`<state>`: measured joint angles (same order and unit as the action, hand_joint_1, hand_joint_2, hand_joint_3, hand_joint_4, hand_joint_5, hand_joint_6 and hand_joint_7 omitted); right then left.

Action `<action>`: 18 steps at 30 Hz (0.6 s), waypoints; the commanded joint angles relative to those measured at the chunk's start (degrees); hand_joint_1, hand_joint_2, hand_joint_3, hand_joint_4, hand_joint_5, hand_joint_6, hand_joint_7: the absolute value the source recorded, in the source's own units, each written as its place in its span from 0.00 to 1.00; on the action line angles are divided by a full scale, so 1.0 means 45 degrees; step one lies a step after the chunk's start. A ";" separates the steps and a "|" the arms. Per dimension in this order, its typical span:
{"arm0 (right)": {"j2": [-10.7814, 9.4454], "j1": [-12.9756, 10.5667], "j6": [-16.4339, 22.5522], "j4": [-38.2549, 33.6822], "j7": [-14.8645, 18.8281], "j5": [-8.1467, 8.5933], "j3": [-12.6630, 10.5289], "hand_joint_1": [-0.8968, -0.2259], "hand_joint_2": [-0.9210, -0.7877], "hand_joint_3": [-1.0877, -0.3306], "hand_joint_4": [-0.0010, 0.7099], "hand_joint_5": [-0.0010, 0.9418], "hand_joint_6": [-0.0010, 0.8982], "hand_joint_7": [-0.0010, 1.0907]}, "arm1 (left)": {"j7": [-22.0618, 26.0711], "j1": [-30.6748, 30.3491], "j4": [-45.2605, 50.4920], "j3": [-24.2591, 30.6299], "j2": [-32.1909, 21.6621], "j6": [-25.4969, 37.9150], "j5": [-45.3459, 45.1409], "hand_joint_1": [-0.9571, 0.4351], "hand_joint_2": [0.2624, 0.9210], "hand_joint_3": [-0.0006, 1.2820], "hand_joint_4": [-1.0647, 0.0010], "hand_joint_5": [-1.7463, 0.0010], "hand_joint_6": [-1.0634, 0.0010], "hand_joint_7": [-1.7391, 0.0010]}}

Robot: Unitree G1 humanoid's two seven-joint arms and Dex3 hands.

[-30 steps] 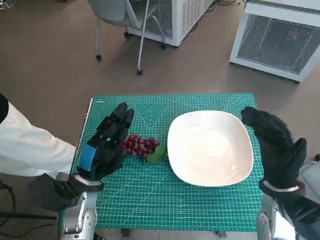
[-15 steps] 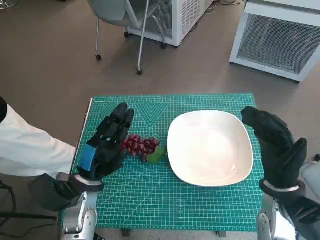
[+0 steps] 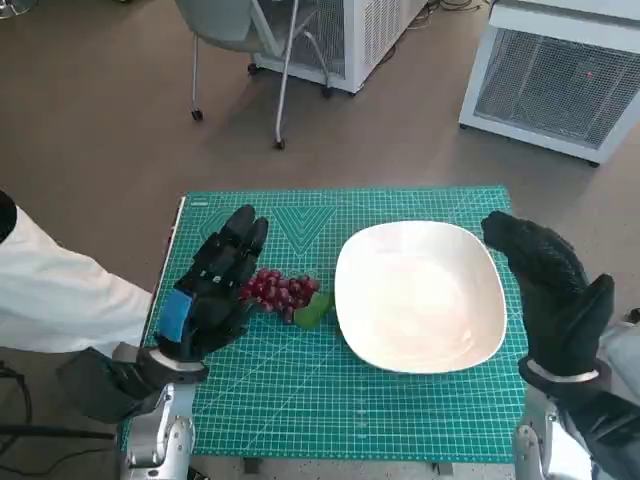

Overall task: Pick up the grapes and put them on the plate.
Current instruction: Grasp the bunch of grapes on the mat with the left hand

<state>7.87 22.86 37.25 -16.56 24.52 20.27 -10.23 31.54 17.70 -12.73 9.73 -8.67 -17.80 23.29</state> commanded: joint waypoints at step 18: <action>-0.0030 -0.0139 -0.0136 -0.0081 0.0008 0.0015 -0.0041 0.64 0.00 0.71 0.90 0.00 0.31 0.59 | -0.2569 0.0430 0.1013 -0.0332 -0.2765 -0.1135 -0.6414 0.35 0.98 0.08 0.89 1.00 0.79 0.96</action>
<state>7.82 22.86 37.28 -16.53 24.59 20.24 -10.28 24.79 18.02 -12.30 9.41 -14.79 -21.60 7.14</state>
